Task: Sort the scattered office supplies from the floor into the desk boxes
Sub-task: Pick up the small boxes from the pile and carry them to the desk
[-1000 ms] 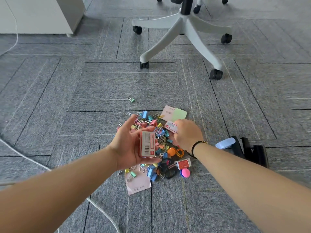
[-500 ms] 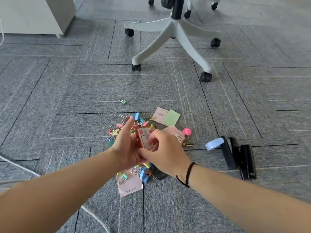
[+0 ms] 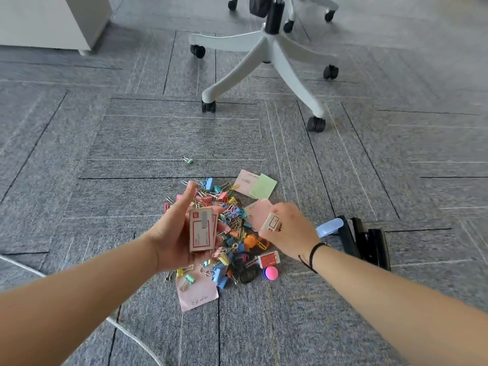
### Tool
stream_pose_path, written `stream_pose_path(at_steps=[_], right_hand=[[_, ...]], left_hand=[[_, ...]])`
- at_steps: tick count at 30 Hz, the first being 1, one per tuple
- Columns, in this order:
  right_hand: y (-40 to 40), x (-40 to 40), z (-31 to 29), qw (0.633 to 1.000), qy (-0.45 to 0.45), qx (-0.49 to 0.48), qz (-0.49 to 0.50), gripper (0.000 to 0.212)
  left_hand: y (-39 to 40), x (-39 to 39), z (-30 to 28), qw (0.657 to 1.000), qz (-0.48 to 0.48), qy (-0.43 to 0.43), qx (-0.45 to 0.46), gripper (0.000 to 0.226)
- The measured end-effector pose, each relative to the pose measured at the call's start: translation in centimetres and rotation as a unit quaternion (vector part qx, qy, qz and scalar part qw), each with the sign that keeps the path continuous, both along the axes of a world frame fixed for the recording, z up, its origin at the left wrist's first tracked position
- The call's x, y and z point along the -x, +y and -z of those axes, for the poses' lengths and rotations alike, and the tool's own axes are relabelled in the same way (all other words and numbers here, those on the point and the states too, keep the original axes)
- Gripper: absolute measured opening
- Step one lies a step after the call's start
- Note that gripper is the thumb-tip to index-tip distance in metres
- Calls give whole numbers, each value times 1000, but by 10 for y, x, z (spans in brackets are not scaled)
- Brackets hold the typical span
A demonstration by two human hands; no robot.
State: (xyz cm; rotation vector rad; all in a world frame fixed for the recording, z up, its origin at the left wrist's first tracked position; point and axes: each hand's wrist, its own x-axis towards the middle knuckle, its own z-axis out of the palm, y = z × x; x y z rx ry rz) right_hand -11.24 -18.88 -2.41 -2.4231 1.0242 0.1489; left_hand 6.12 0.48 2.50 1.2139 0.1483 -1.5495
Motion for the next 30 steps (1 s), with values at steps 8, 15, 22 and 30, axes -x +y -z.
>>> stream_pose_path(at_steps=[8,15,22,30], right_hand=[[-11,-1,17,995,44,62,-67,42],[16,-12,-37,990,-123,-7,-66,32],[75,-28,-88,950,-243,-90,-173,34],[83,-27,-95,944,-184,-39,-271,52]], left_hand=[[1,4,2,999,22,22,-29,115],[2,7,8,997,32,7,-63,114],[-7,20,-2,997,59,-2,-54,105],[1,18,-3,996,69,3,-48,107]])
